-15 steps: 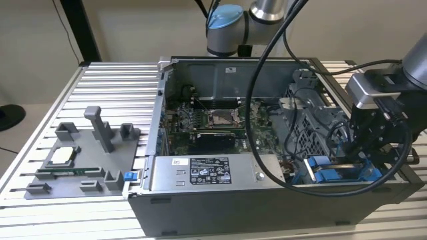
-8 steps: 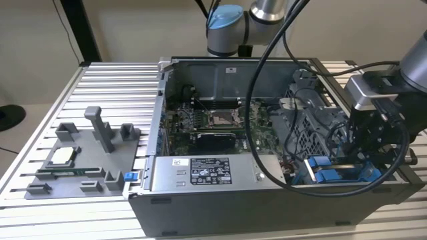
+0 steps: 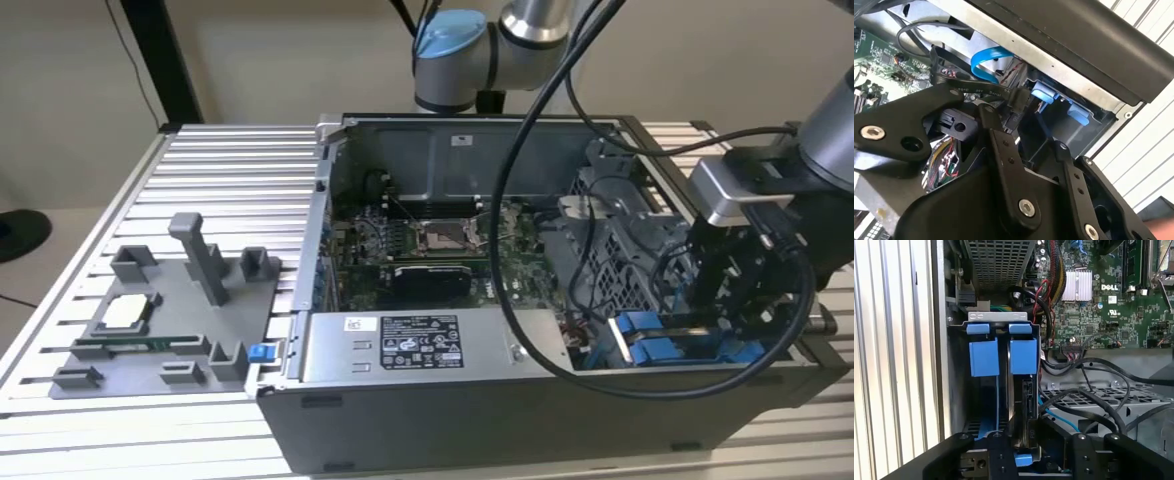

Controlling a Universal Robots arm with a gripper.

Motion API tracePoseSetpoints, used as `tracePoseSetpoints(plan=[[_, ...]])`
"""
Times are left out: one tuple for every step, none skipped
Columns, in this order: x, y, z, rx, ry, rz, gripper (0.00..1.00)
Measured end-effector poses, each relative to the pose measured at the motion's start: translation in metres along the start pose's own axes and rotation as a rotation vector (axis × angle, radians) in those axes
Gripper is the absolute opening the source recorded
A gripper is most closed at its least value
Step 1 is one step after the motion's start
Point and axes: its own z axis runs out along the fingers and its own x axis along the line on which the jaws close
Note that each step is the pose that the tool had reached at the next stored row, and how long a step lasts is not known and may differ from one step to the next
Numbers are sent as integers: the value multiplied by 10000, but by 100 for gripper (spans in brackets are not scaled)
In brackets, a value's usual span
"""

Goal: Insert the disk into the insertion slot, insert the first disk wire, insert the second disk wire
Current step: 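Insert the first disk wire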

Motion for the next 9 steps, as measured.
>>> tracePoseSetpoints(plan=[[0,0,0,0,1,0,100],[0,0,0,0,0,0,100],[0,0,0,0,1,0,100],[0,0,0,0,0,0,100],[0,0,0,0,1,0,100],[0,0,0,0,1,0,100],[0,0,0,0,0,0,100],[-1,0,-5,-3,-3,0,100],[-3,-1,-22,-19,-2,1,100]])
